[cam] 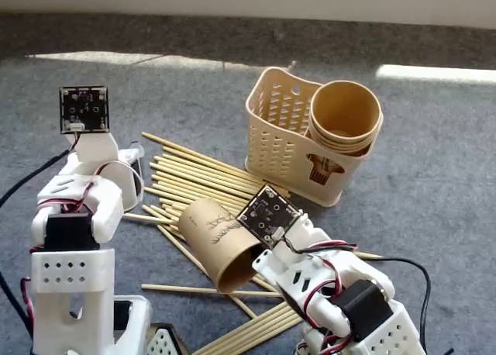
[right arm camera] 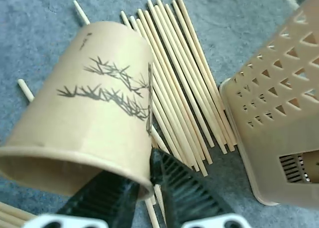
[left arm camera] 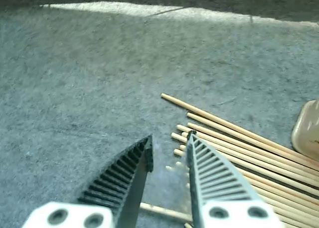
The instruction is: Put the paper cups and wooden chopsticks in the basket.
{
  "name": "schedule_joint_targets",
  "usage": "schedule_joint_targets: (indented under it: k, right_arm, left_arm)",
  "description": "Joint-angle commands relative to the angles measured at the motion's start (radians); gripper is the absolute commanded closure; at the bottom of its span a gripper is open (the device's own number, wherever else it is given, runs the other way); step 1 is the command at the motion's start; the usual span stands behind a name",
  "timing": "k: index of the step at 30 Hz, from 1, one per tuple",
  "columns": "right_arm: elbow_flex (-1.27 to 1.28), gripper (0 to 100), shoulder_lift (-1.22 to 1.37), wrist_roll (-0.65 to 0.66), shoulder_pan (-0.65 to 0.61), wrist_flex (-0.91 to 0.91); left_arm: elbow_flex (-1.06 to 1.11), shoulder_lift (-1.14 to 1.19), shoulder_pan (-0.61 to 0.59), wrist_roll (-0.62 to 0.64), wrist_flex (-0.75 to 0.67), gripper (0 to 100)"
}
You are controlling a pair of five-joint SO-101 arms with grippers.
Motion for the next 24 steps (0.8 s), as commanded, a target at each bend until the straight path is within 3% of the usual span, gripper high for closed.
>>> schedule_joint_targets:
  k: [1,14,19,24]
  right_arm:
    - [-0.048,99.3,-0.010,-0.011,0.015,-0.042]
    - [-0.039,99.3,-0.012,-0.012,0.016,-0.099]
    - [-0.044,99.3,-0.012,-0.012,0.016,-0.099]
    - [-0.048,99.3,-0.012,-0.049,0.016,-0.090]
  left_arm:
    - [-0.091,-0.024,0.073,0.002,0.020,87]
    - [-0.054,-0.062,0.277,-0.005,0.123,88]
    - [0.114,-0.209,0.364,-0.075,0.115,88]
    - [0.320,-0.363,0.398,-0.114,0.009,88]
